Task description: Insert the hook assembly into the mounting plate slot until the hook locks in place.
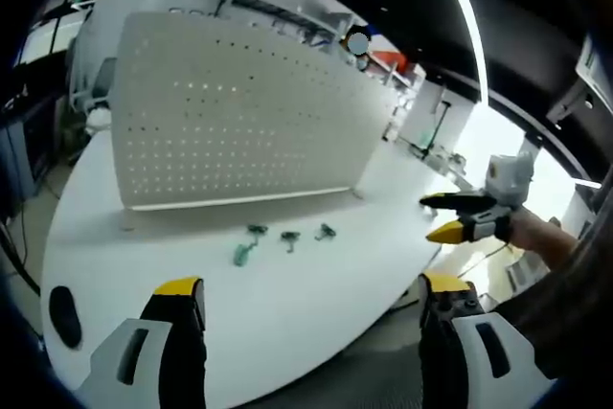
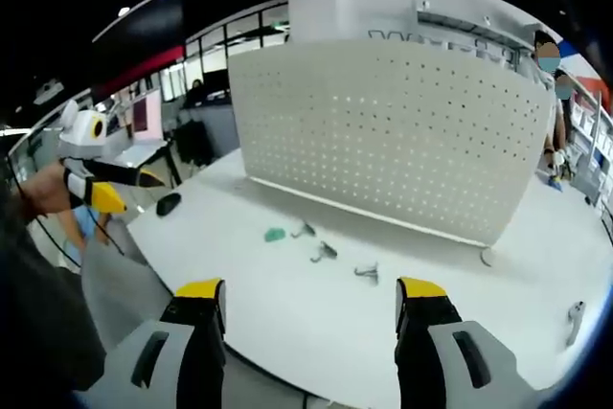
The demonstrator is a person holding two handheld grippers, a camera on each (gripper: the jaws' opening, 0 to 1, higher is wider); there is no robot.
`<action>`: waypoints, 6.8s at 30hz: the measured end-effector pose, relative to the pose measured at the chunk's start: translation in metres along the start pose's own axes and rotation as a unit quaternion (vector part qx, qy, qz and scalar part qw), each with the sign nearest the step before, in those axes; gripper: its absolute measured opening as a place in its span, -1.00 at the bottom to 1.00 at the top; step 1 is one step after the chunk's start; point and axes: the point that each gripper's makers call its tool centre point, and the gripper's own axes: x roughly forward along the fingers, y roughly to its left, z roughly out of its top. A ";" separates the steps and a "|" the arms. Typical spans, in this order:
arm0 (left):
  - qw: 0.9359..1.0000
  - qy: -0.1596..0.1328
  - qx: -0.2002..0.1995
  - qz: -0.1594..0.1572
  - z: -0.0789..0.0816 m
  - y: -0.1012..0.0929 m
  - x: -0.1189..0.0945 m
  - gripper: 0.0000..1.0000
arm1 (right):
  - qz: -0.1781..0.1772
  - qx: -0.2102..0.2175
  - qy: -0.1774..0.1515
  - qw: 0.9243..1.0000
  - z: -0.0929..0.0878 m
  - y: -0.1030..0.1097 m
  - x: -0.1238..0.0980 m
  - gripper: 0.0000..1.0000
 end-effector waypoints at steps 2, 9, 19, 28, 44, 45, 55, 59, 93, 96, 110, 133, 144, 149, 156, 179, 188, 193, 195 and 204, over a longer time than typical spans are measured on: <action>1.000 -0.002 -0.001 -0.006 0.001 -0.002 0.001 0.85 | -0.005 -0.006 0.001 1.000 -0.002 -0.001 -0.001 0.48; 1.000 -0.008 -0.009 -0.014 0.001 -0.006 0.002 0.86 | -0.015 0.002 -0.003 1.000 -0.003 -0.008 -0.005 0.49; 1.000 -0.007 -0.008 -0.010 -0.002 -0.006 0.000 0.86 | -0.017 0.001 -0.003 1.000 -0.003 -0.009 -0.006 0.49; 1.000 -0.010 -0.009 -0.005 -0.002 -0.004 -0.003 0.85 | -0.009 0.010 0.003 1.000 -0.005 -0.007 -0.004 0.40; 1.000 -0.001 -0.011 -0.002 -0.007 -0.004 -0.001 0.87 | -0.006 0.015 -0.003 1.000 -0.004 -0.008 -0.003 0.41; 1.000 -0.002 -0.010 -0.002 -0.007 -0.005 0.000 0.86 | -0.006 0.016 -0.004 1.000 -0.003 -0.009 -0.003 0.40; 1.000 0.001 -0.011 -0.001 -0.008 -0.004 0.000 0.86 | -0.013 0.024 -0.008 1.000 -0.001 -0.014 -0.002 0.38; 1.000 0.000 -0.012 0.000 -0.008 -0.003 -0.001 0.86 | -0.006 0.024 -0.006 1.000 -0.002 -0.011 0.003 0.35; 1.000 -0.003 -0.021 0.015 -0.009 0.004 -0.004 0.87 | 0.078 -0.027 0.022 0.996 -0.015 0.016 0.073 0.01; 1.000 -0.004 -0.025 0.018 -0.009 0.007 -0.005 0.87 | 0.087 -0.032 0.025 0.995 -0.015 0.019 0.082 0.01; 0.999 0.004 -0.035 0.021 -0.014 0.010 -0.005 0.86 | 0.138 -0.062 0.041 0.988 -0.013 0.038 0.120 -0.09; 0.997 0.000 -0.053 0.054 -0.017 0.029 -0.020 0.86 | 0.189 -0.108 0.057 0.974 -0.008 0.065 0.181 -0.16; 0.996 0.000 -0.060 0.063 -0.017 0.033 -0.021 0.86 | 0.215 -0.150 0.074 0.962 -0.008 0.074 0.204 -0.22; 0.996 0.003 -0.063 0.065 -0.017 0.035 -0.020 0.86 | 0.224 -0.157 0.085 0.958 -0.012 0.078 0.216 -0.22; 0.995 0.007 -0.069 0.066 -0.018 0.040 -0.019 0.85 | 0.232 -0.166 0.094 0.954 -0.013 0.080 0.230 -0.23; 0.991 0.009 -0.096 0.088 -0.025 0.062 -0.023 0.85 | 0.255 -0.198 0.123 0.938 -0.020 0.089 0.266 -0.40; 0.991 0.012 -0.099 0.088 -0.026 0.065 -0.019 0.85 | 0.257 -0.230 0.129 0.930 -0.025 0.084 0.273 -0.49; 0.991 0.012 -0.101 0.088 -0.025 0.066 -0.018 0.84 | 0.260 -0.248 0.131 0.924 -0.027 0.085 0.276 -0.56; 0.991 0.012 -0.101 0.087 -0.024 0.066 -0.017 0.85 | 0.261 -0.247 0.134 0.923 -0.028 0.084 0.278 -0.61; 0.991 0.013 -0.104 0.089 -0.026 0.068 -0.019 0.84 | 0.262 -0.271 0.142 0.915 -0.033 0.083 0.282 -0.72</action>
